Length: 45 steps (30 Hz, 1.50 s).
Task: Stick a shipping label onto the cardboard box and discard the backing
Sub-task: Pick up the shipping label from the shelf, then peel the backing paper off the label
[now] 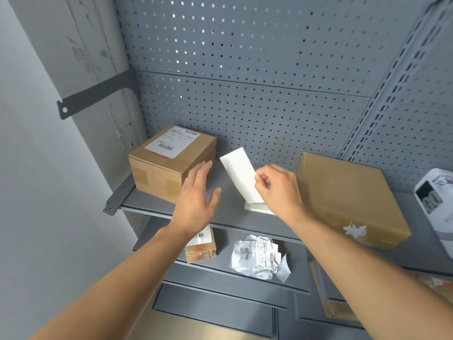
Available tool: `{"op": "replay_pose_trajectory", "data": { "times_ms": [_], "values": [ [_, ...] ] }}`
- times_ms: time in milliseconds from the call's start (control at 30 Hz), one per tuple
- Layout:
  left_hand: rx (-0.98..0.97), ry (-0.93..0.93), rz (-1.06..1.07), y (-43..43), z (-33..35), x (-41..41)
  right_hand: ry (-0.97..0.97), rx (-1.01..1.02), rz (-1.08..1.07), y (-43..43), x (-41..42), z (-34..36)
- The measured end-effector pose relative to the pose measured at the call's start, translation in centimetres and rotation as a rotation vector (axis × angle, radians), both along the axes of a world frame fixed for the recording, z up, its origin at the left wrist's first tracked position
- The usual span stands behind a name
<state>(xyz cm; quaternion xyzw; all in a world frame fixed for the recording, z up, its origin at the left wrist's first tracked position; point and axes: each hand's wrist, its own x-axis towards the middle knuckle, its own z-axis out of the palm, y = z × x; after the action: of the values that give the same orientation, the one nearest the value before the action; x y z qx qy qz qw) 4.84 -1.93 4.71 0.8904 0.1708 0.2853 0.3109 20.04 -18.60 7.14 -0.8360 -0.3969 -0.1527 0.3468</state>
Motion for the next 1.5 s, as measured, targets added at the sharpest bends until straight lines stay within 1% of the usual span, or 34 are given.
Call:
{"op": "replay_pose_trajectory", "data": {
  "times_ms": [133,200,367,433,500,667,733,767,833,900,967,1033,1100,1267,1367,1433,1500],
  "values": [
    [-0.326,-0.032,-0.073,-2.5,3.1,1.4,0.0,0.104,-0.064,-1.2,-1.1,2.8],
    [-0.435,-0.077,-0.132,-3.9,4.3,2.1,-0.034,0.122,-0.054,-1.9,-2.0,3.8],
    [-0.863,-0.205,-0.313,-6.9,6.0,3.2,-0.096,0.121,0.021,-3.5,-3.4,4.8],
    [-0.963,-0.24,-0.354,-7.8,6.7,3.5,-0.145,0.084,0.054,-4.1,-3.6,4.8],
    [-1.013,-0.256,-0.382,-8.4,7.0,3.9,-0.183,0.049,0.059,-4.6,-3.5,4.5],
    [-1.009,-0.241,-0.361,-9.0,7.0,5.4,-0.205,0.064,0.012,-6.1,-3.0,4.2],
    [-0.994,-0.231,-0.335,-9.0,7.3,5.8,-0.189,0.12,-0.038,-7.1,-2.5,4.6],
    [-0.988,-0.231,-0.321,-8.9,7.6,5.9,-0.148,0.157,-0.07,-7.7,-2.3,5.0],
    [-0.963,-0.235,-0.292,-8.5,8.0,6.3,0.017,0.205,-0.158,-8.7,-1.8,5.7],
    [-0.929,-0.238,-0.264,-7.8,8.4,6.6,0.231,0.214,-0.222,-9.5,-1.3,6.2],
    [-0.922,-0.24,-0.25,-7.5,8.9,7.0,0.409,0.218,-0.18,-10.3,-1.2,6.6],
    [-0.922,-0.244,-0.246,-7.3,9.5,7.1,0.573,0.236,-0.073,-10.9,-1.6,7.0],
    [-0.917,-0.247,-0.255,-7.4,10.0,7.2,0.654,0.251,-0.007,-11.3,-1.9,6.9],
    [-0.923,-0.261,-0.272,-7.8,10.5,7.3,0.681,0.274,0.014,-11.7,-2.2,6.4],
    [-0.974,-0.26,-0.326,-8.2,10.8,6.9,0.667,0.379,0.0,-11.6,-2.6,6.4],
    [-1.0,-0.211,-0.359,-8.6,10.8,6.4,0.654,0.476,-0.017,-11.5,-2.7,6.7],
    [-0.992,-0.15,-0.375,-8.9,10.5,6.1,0.631,0.525,-0.027,-11.5,-2.7,7.0]
  ]
}}
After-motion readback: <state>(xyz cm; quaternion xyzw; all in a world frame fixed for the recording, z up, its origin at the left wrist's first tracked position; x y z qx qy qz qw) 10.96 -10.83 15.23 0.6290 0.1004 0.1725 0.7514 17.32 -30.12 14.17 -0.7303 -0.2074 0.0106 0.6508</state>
